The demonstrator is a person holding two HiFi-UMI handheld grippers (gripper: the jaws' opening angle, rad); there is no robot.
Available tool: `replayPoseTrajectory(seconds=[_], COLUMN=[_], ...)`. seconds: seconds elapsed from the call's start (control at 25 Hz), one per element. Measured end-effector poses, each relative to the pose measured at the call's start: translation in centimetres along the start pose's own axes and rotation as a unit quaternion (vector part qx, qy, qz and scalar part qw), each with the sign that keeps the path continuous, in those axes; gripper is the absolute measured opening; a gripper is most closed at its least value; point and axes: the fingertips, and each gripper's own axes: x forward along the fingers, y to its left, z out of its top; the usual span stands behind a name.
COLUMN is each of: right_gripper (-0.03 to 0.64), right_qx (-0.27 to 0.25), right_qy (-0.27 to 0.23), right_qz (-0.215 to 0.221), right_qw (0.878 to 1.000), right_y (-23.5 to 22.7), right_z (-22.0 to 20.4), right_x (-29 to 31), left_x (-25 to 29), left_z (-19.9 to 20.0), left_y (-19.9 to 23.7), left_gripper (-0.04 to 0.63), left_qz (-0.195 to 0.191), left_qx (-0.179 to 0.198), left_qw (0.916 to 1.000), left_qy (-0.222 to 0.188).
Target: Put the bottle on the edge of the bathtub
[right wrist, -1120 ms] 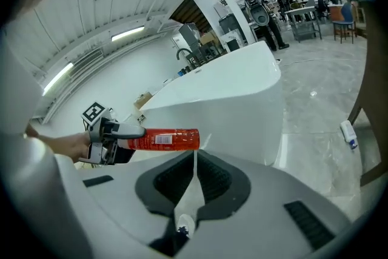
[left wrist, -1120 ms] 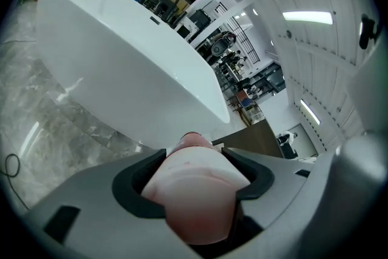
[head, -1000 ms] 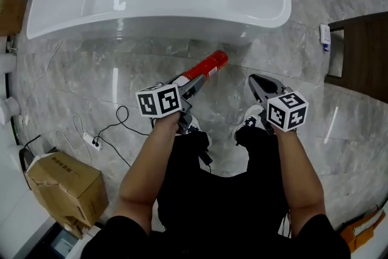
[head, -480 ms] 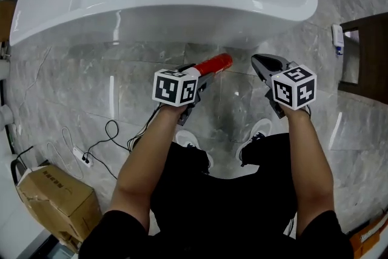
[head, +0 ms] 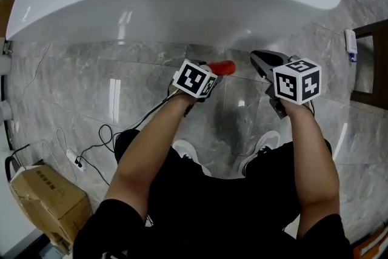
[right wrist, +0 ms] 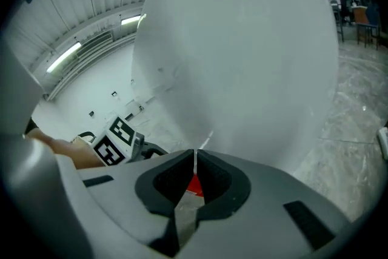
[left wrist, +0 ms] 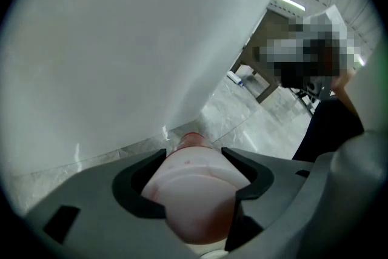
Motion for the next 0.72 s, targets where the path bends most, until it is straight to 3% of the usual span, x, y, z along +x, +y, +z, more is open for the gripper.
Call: replayPoseTrajectory(seconds=[0.16,0.4,0.72], right_gripper=[0.040,0.040,0.040], right_qx=[-0.018,-0.023,0.006], right_qy=[0.016,0.020,0.010], right_qz=[-0.001,-0.014,-0.030], right_qw=[1.000,0.999,0.999], right_y=[0.1,-1.1,-4.4], right_z=[0.1,1.0,0.8], right_x=[1.4,3.1,1.7], left_x=[2.8,6.8,10.3], left_z=[-0.4,-1.0,-0.6], left_y=[0.8,1.0,1.0], left_gripper=[0.299,0.299,0.299], left_qz=[0.025,0.043,0.060], left_qx=[0.052,0.108,0.136], left_qw=[0.9969,0.9828,0.9659], left_qy=[0.054,0.144,0.212])
